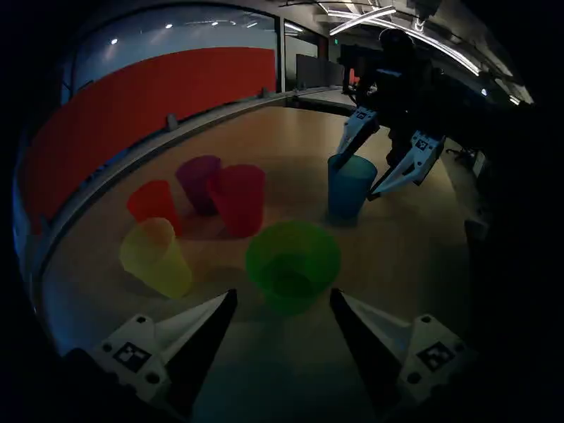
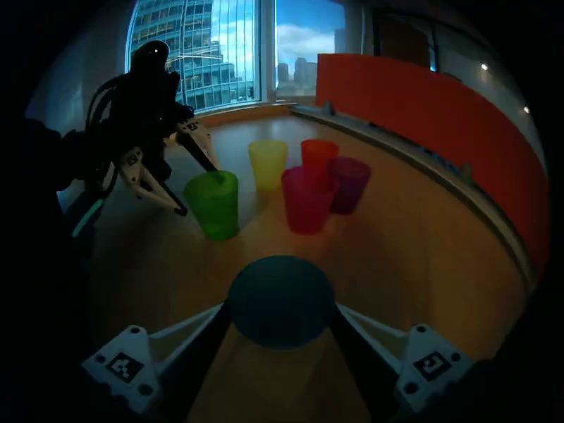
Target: Pour water
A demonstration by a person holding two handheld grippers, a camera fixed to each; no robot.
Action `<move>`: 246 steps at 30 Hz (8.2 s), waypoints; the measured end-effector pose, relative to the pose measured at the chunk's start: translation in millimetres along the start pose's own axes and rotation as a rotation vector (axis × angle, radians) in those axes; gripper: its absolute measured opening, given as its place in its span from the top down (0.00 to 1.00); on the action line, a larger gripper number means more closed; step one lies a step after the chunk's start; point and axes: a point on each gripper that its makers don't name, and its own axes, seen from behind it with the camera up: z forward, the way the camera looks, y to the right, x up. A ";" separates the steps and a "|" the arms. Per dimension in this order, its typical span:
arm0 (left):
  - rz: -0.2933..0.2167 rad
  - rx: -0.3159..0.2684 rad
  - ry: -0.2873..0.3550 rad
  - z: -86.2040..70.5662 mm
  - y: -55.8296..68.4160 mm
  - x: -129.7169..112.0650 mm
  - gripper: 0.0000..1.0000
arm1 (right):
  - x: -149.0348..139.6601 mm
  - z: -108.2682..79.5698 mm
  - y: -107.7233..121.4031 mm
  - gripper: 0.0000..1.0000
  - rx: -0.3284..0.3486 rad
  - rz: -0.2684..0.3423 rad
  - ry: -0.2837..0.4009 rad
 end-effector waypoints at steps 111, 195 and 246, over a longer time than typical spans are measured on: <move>-0.347 0.969 0.658 -169.2 -131.4 49.1 0.02 | 67.7 -191.8 140.1 0.00 -1.001 0.402 0.721; -0.359 0.949 0.613 -134.7 -141.4 -4.9 0.02 | 81.6 -195.4 130.0 0.01 -0.991 0.278 0.717; -0.358 0.949 0.612 -135.0 -141.5 -5.1 0.02 | 16.4 -134.3 159.2 0.00 -0.969 0.386 0.698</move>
